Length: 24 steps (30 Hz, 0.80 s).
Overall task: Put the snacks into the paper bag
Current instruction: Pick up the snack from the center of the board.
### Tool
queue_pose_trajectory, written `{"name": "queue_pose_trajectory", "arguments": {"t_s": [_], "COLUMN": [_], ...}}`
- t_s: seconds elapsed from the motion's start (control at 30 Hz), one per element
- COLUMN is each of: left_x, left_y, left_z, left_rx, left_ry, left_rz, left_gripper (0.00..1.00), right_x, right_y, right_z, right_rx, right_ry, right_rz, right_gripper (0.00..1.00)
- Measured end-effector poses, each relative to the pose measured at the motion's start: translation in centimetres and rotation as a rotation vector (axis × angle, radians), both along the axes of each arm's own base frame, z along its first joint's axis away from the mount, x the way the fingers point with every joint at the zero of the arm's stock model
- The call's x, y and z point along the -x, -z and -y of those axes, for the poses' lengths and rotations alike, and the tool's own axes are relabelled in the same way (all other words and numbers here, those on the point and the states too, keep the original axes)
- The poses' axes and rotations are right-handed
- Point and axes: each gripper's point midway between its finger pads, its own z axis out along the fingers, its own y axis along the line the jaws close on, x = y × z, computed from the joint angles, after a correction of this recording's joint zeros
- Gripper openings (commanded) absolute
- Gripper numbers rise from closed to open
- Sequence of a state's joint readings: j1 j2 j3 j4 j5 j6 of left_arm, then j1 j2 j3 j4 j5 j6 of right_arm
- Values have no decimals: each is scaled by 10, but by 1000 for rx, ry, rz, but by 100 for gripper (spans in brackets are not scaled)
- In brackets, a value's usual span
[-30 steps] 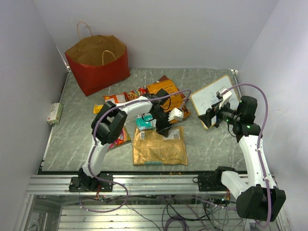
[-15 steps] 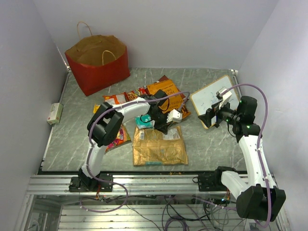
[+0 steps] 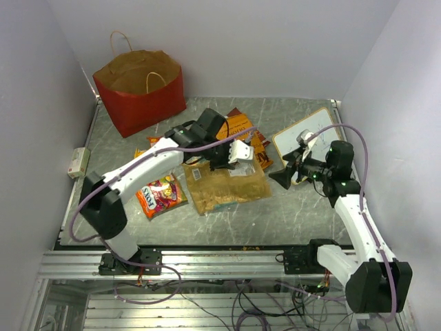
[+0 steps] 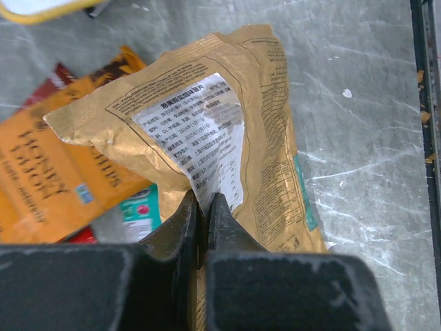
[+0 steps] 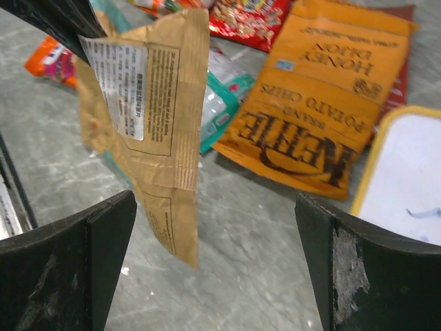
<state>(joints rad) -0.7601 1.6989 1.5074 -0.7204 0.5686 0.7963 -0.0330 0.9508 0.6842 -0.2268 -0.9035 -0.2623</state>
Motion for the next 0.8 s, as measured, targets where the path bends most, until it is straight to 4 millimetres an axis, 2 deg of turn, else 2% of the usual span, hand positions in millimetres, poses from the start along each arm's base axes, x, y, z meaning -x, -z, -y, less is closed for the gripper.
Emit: {"name": "queue_pose_trajectory", "arguments": {"t_s": [0.07, 0.17, 0.4, 0.6, 0.7, 0.8], "left_x": [0, 3, 9, 12, 12, 11], "left_y": [-22, -32, -11, -8, -13, -15], "left_z": [-6, -14, -24, -29, -27, -25], "left_rx": [29, 39, -17, -18, -2, 7], "left_ry": [-17, -34, -67, -98, -106, -110], "left_rz": [60, 101, 98, 119, 127, 129], "left_gripper": [7, 7, 7, 7, 7, 7], "right_x": [0, -5, -11, -10, -6, -4], "right_y": [-3, 0, 2, 7, 13, 16], "right_z": [-12, -33, -84, -108, -120, -129], "right_rx": [-30, -66, -109, -136, -143, -154], "right_ry": [-40, -98, -236, -315, -354, -386], "right_rz": [-5, -33, -73, -108, -126, -134], "right_gripper": [99, 99, 98, 94, 89, 79]}}
